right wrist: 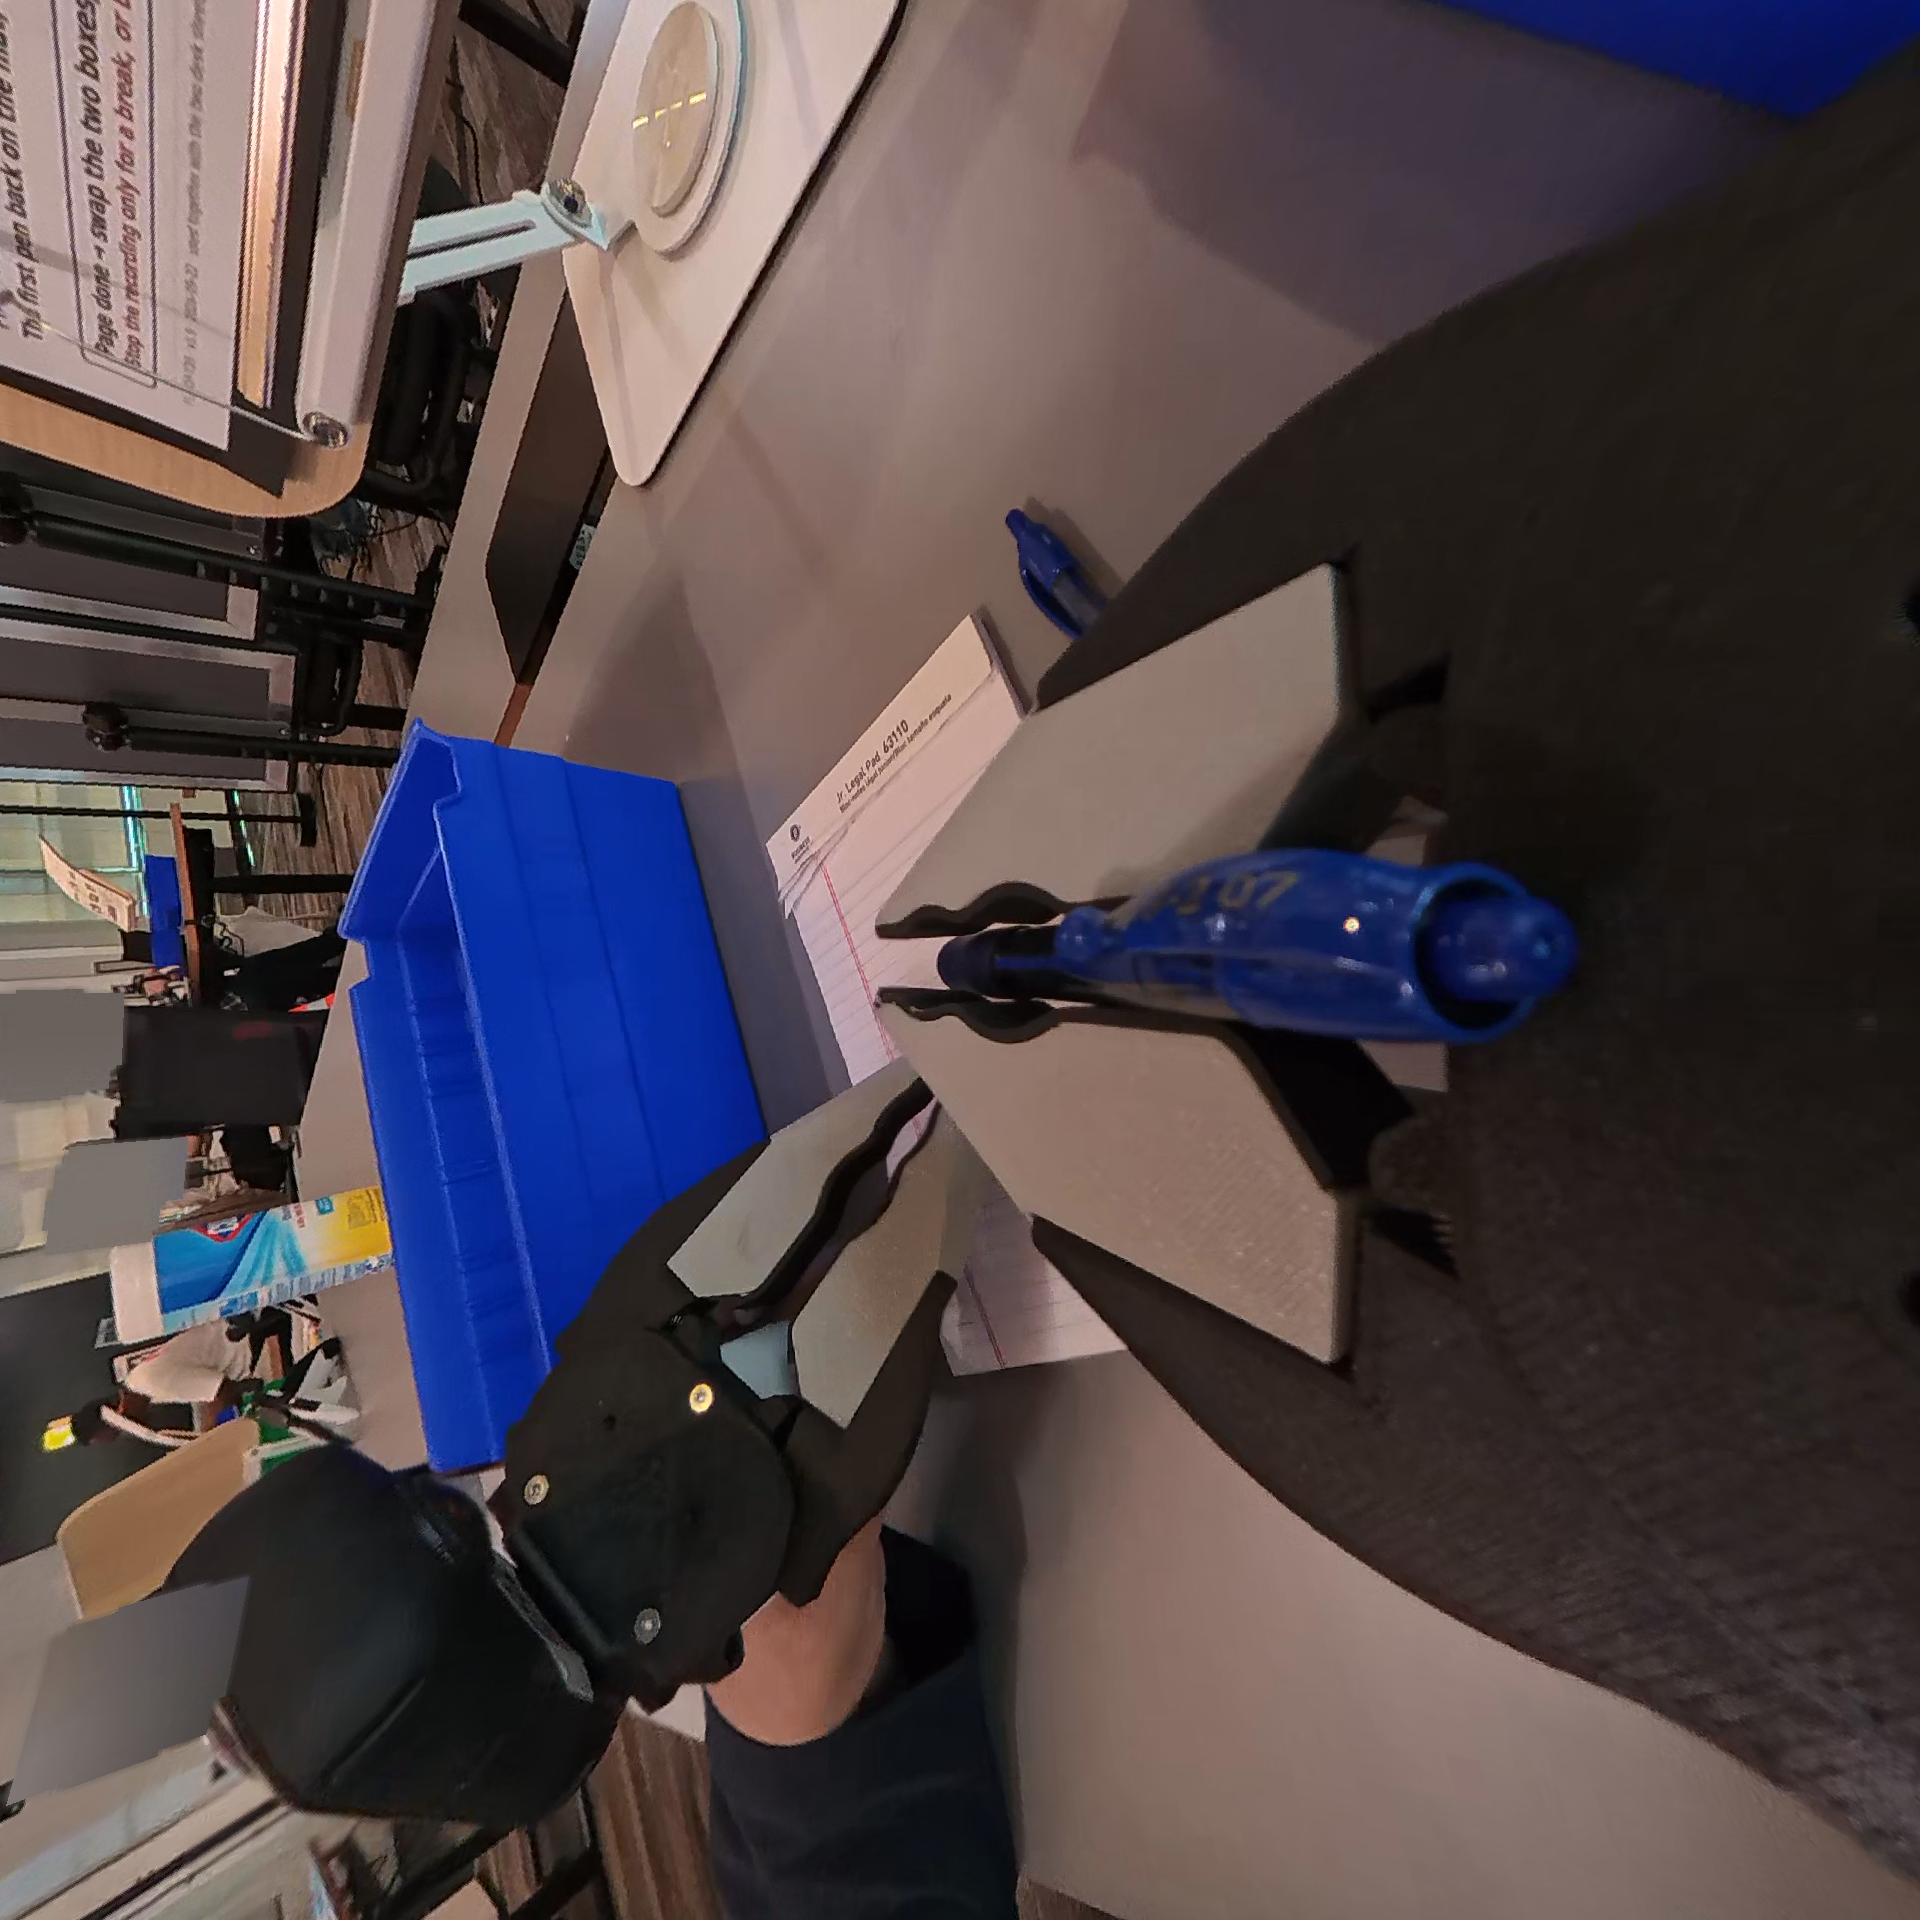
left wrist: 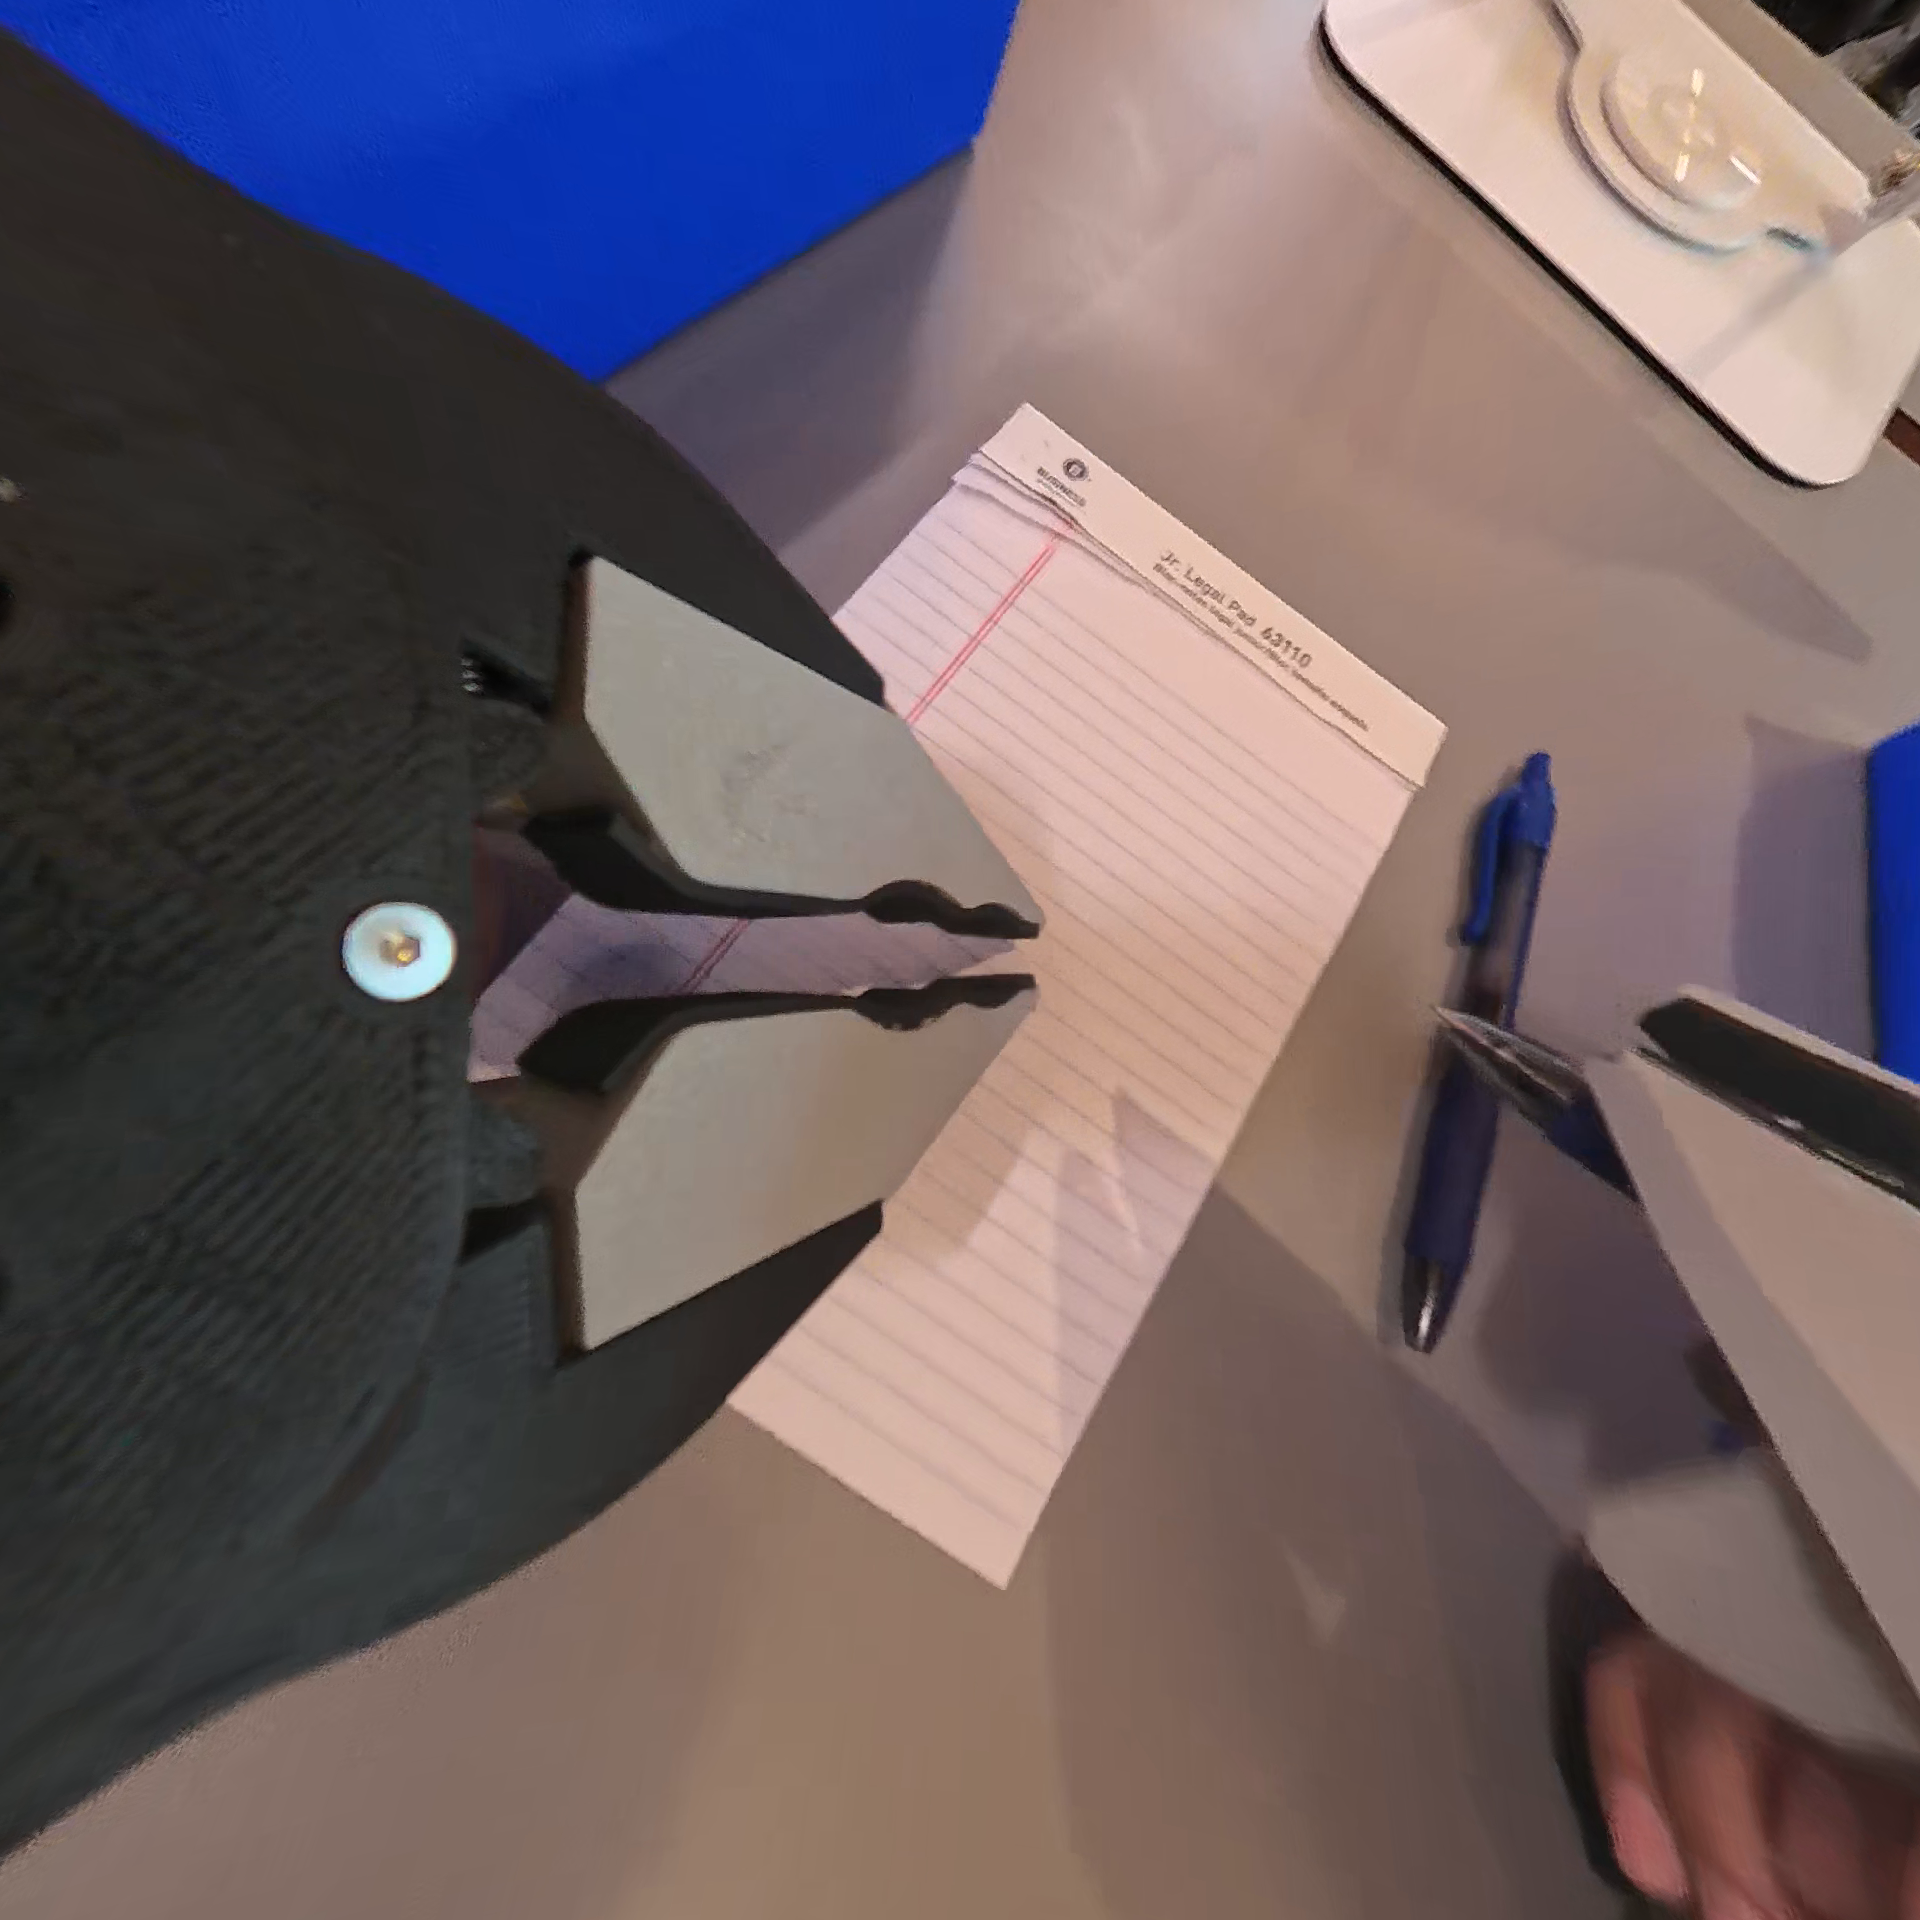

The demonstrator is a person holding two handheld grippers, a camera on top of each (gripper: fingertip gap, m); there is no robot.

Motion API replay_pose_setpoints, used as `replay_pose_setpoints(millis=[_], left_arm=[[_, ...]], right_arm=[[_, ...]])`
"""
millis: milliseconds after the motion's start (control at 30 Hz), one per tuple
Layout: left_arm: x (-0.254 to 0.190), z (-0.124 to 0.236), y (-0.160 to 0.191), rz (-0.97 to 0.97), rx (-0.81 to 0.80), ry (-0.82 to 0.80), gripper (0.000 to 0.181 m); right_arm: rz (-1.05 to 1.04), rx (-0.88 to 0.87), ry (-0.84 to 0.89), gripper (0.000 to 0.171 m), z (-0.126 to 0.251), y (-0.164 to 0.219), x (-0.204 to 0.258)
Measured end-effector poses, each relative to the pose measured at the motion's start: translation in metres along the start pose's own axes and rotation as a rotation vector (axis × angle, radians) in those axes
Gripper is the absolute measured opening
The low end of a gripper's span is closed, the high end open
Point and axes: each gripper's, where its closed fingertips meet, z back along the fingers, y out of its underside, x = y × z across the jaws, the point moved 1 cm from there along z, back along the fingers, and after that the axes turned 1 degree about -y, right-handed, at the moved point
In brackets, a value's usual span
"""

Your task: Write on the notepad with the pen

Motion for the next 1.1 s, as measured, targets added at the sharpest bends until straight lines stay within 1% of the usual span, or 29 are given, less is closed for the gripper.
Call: replay_pose_setpoints(millis=[67, 200, 433, 567, 733, 767, 833, 900, 933, 1033, 1100], left_arm=[[-0.003, 0.000, 0.001, 0.022, 0.003, 0.029, 0.000], [-0.004, 0.000, 0.001, 0.045, -0.004, 0.043, 0.000], [-0.033, 0.003, -0.005, 0.109, -0.029, 0.222, 0.000], [-0.045, 0.004, -0.009, 0.093, -0.037, 0.273, 0.007], [-0.049, 0.005, -0.009, 0.012, -0.035, 0.246, 0.005], [-0.045, 0.006, -0.008, 0.000, -0.029, 0.214, 0.000], [-0.023, 0.010, -0.011, -0.002, -0.042, 0.103, 0.000], [-0.011, 0.017, -0.012, 0.035, -0.057, 0.083, 0.000], [-0.011, 0.019, -0.009, 0.050, -0.037, 0.100, 0.000], [-0.005, 0.013, 0.002, 0.039, 0.032, 0.046, 0.000], [-0.009, 0.007, 0.007, 0.055, 0.059, 0.059, 0.000]], right_arm=[[0.002, 0.009, 0.014, 0.006, 0.000, 0.001, -0.003], [-0.023, 0.029, 0.023, 0.006, -0.002, 0.006, -0.007], [-0.031, 0.037, 0.022, 0.006, -0.004, 0.007, -0.009], [-0.042, 0.042, 0.023, 0.006, -0.004, 0.007, -0.011], [-0.033, 0.044, 0.037, 0.006, -0.003, 0.008, -0.013], [-0.033, 0.045, 0.040, 0.006, -0.003, 0.008, -0.014], [-0.032, 0.049, 0.049, 0.006, -0.003, 0.008, -0.015], [-0.026, 0.055, 0.065, 0.005, -0.003, 0.009, -0.017], [-0.021, 0.054, 0.066, 0.006, -0.004, 0.008, -0.017], [-0.023, 0.053, 0.062, 0.006, -0.008, 0.008, -0.016], [-0.026, 0.057, 0.062, 0.006, -0.010, 0.008, -0.014]])
